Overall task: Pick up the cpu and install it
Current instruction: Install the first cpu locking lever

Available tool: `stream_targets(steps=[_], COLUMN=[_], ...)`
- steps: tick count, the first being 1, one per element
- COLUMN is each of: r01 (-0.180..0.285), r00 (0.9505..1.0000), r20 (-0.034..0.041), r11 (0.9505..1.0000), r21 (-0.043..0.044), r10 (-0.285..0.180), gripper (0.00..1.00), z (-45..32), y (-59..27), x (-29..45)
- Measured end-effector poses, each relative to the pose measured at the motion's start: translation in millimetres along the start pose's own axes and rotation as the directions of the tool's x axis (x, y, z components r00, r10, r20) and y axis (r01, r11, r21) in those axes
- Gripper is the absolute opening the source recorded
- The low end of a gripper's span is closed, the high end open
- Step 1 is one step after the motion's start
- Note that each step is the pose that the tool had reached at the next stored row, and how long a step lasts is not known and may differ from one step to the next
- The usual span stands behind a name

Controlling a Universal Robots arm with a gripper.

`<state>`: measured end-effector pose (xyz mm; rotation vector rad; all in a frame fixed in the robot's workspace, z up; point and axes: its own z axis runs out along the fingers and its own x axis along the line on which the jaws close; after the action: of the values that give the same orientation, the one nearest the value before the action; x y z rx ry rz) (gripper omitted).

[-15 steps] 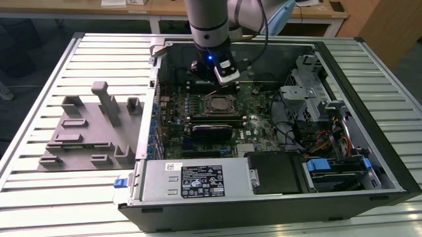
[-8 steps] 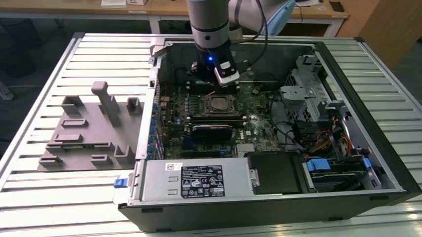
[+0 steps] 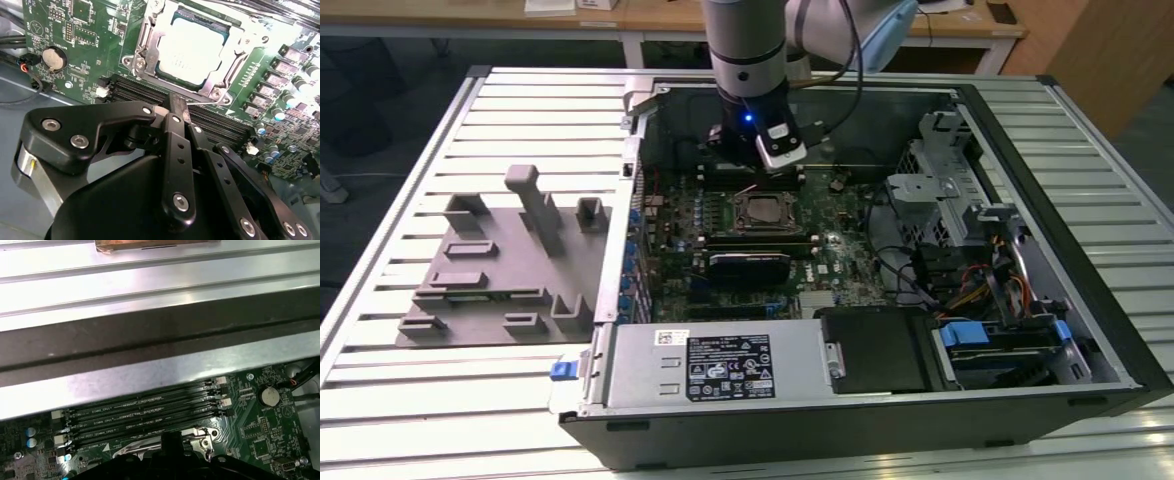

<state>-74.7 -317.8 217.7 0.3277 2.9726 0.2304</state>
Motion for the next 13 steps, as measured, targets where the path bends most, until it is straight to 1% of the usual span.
stream_targets(steps=[4, 9, 10, 13], r01=[-0.001, -0.002, -0.004, -0.014], r00=[1.0, 1.0, 1.0, 0.9997], r20=[0.0003, 0.0013, 0.0051, 0.0208], r11=[1.0, 1.0, 1.0, 0.9999], r21=[0.0004, 0.0006, 0.0001, -0.0007], r10=[0.001, 0.002, 0.004, 0.014], gripper=[0.11, 0.11, 0.11, 0.11], z=[0.6, 0.8, 1.0, 2.5], y=[0.9, 1.0, 0.9, 0.6], x=[-2.9, -3.3, -3.1, -2.7])
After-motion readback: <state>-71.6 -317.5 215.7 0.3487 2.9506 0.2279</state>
